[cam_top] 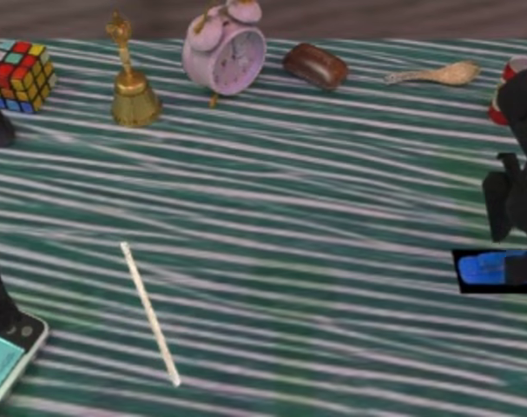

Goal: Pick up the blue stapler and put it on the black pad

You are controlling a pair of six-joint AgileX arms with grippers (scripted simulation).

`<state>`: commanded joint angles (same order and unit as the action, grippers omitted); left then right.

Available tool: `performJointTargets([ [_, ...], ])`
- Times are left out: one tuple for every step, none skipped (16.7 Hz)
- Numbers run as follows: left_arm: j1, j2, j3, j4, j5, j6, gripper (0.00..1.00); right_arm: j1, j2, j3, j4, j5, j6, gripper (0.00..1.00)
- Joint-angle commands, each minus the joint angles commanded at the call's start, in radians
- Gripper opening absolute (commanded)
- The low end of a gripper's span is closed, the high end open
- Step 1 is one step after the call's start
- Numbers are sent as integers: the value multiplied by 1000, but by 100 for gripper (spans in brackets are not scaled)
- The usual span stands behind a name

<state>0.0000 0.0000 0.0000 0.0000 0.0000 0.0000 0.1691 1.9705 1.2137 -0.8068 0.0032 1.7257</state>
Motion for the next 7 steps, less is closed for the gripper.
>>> performJointTargets([
  [0, 0, 0, 0, 0, 0, 100, 0, 0, 0, 0, 0, 0, 98],
  [0, 0, 0, 0, 0, 0, 100, 0, 0, 0, 0, 0, 0, 100],
  [0, 0, 0, 0, 0, 0, 100, 0, 0, 0, 0, 0, 0, 100],
  [0, 0, 0, 0, 0, 0, 100, 0, 0, 0, 0, 0, 0, 100],
  [0, 0, 0, 0, 0, 0, 100, 0, 0, 0, 0, 0, 0, 100],
  [0, 0, 0, 0, 0, 0, 100, 0, 0, 0, 0, 0, 0, 100],
  [0, 0, 0, 0, 0, 0, 100, 0, 0, 0, 0, 0, 0, 100],
])
